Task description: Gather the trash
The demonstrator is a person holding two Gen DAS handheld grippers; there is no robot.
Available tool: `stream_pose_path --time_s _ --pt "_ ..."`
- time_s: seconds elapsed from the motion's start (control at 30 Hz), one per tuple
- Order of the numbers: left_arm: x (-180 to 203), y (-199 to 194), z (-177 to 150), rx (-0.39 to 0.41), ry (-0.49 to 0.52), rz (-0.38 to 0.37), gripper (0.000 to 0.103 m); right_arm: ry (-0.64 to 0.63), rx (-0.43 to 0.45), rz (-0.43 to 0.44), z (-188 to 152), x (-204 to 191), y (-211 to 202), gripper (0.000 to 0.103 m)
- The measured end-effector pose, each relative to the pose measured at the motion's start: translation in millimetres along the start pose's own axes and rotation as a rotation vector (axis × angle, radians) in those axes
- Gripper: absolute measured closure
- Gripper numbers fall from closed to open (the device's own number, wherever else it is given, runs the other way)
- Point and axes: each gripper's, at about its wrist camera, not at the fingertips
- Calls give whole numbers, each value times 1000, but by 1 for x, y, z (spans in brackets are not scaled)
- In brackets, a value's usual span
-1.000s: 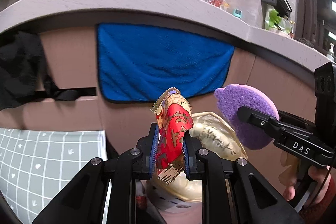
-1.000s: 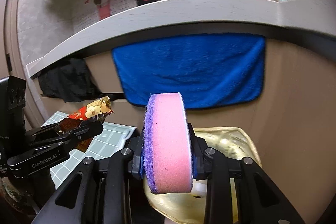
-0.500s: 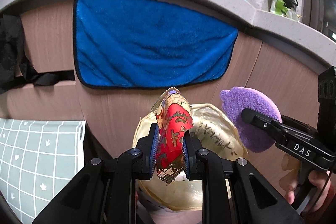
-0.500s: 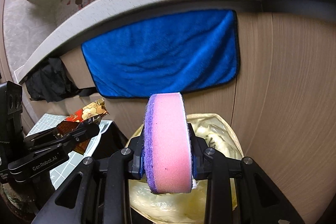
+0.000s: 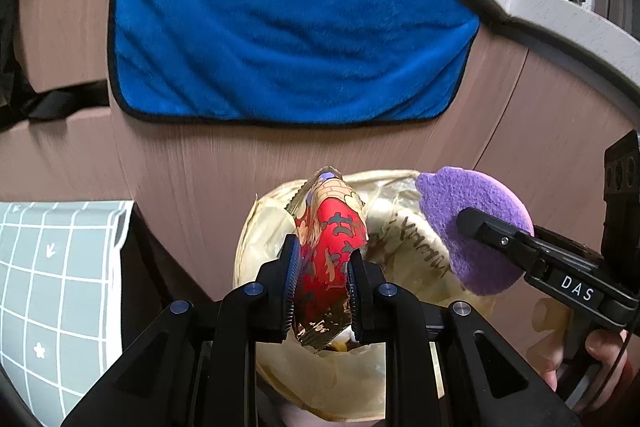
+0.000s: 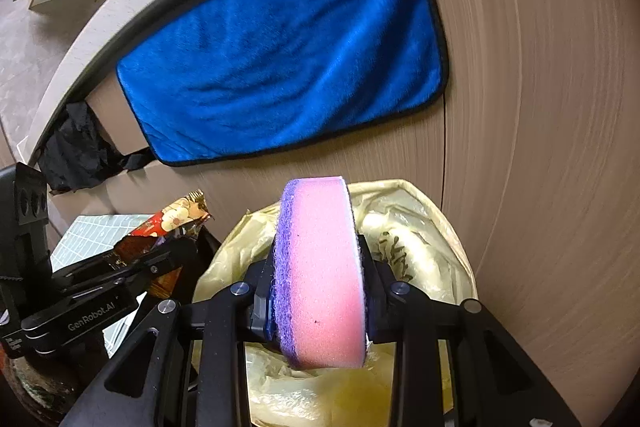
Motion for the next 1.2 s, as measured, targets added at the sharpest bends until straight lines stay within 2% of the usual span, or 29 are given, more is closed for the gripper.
stream_pose_path --time_s 0.23,0.3,0.37,0.47,0.67,0.9,0.97,1.1,1.2 --pt "-5 18 -2 -36 -22 -31 82 21 -34 3 -3 7 16 74" --pt "-7 22 0 -42 -34 -70 71 22 -47 0 -4 8 19 72" --pt "-11 25 2 -49 -51 -115 39 29 -42 -11 -5 8 19 69" --pt "-13 25 2 -51 -60 -135 27 39 -30 -11 -6 7 18 53" --pt "-17 18 5 -41 -86 -101 18 66 -20 -13 -8 11 12 53" --pt "-20 -14 -2 -29 -71 36 17 64 -10 1 -17 1 -5 53" --pt "-17 -33 -7 -19 -41 87 17 53 -2 8 -20 -5 -13 53" --pt "-13 -77 -17 15 -26 139 17 17 26 26 -27 -22 -41 52" --pt "-8 -119 -27 59 -18 181 17 -14 57 49 -36 -40 -67 46"
Point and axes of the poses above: each gripper's, at about its wrist camera, not at the fingertips, and y roughly the way its jaws point, x to its right, z to its top, and after that the axes turned 3 degrees about y, right-handed
